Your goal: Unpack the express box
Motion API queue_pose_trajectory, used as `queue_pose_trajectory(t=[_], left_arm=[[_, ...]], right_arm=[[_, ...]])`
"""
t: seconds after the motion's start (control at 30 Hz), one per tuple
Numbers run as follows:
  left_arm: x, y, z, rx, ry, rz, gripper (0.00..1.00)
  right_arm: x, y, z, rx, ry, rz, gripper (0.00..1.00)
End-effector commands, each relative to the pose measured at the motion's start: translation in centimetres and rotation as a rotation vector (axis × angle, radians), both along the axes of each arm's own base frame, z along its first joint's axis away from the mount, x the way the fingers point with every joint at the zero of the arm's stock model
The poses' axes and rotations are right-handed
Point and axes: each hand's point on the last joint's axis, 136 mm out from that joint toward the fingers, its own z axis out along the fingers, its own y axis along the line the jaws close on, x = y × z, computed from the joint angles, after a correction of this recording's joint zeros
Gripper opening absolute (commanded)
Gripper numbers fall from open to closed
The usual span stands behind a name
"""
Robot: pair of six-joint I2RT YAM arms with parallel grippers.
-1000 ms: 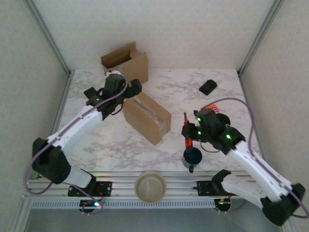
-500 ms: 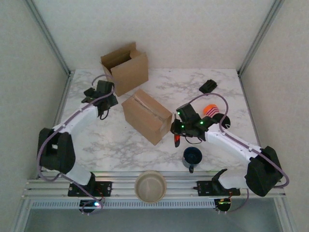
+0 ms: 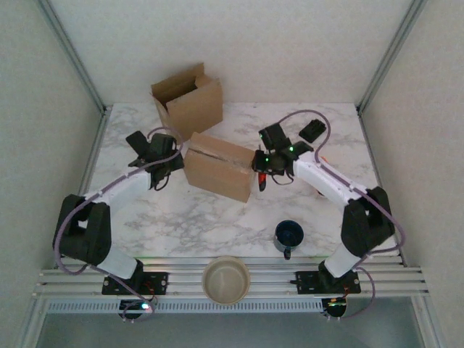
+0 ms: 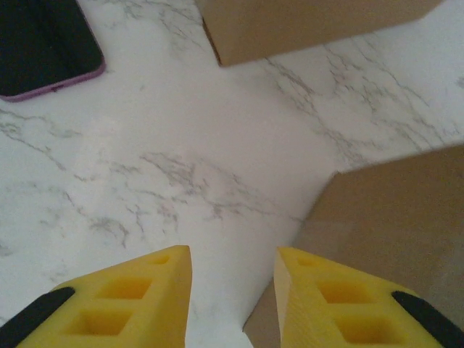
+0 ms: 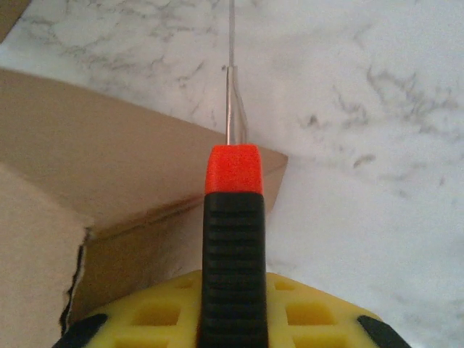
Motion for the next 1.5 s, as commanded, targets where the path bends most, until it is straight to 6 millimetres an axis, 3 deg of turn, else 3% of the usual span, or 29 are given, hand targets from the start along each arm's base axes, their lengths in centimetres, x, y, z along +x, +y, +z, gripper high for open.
queue_pose_trajectory(t=[0.0,0.17,0.23,0.37,0.57,0.73,0.83,0.93,1.03,1.13,1.3,1.47], left_arm=[[-1.9,-4.8,1.8,-0.084,-0.040,-0.148,0.35],[-5.5,-7.6,2.8,-0.150,-0.025,-0.208,0.36],[-6.9,-8.3,3.3,-0.166,-0.017,-0.226,0.38],[-9.4,-8.1,3.9,-0.154,0.009,-0.224,0.52],[-11.8,-5.5,6.2,-0.105,0.001,-0.163,0.70],[-12.3,-3.7,7.0,-0.016,0.026,-0.129,0.76],[-11.7,-2.0,7.9,0.059,0.009,-0.053,0.76],[-9.6,0.4,9.7,0.137,-0.027,0.052,0.74],[-6.3,1.4,9.9,0.161,-0.026,0.086,0.73],[-2.7,1.1,8.1,0.185,-0.010,0.077,0.68],[0.5,-0.6,3.4,0.192,0.058,0.030,0.62],[-0.1,-2.3,1.0,0.146,0.101,-0.020,0.59]], right_arm=[[2.1,4.3,2.3,0.115,-0.032,0.216,0.00],[7.4,4.9,2.3,0.091,0.002,0.267,0.00],[9.2,4.0,1.6,0.042,0.028,0.245,0.00],[12.2,1.2,0.8,-0.101,0.033,0.183,0.00],[13.7,-3.3,2.3,-0.281,-0.032,0.106,0.00],[11.9,-5.8,3.6,-0.353,-0.070,0.067,0.00],[9.4,-7.0,3.6,-0.377,-0.085,0.041,0.00],[6.0,-8.3,3.0,-0.427,-0.084,0.018,0.00],[2.7,-7.4,1.7,-0.396,-0.070,0.024,0.00],[0.8,-5.7,0.3,-0.367,-0.056,0.025,0.00],[1.0,-3.5,-2.3,-0.320,-0.021,-0.026,0.00],[3.8,-1.4,-2.7,-0.309,-0.029,-0.035,0.00]])
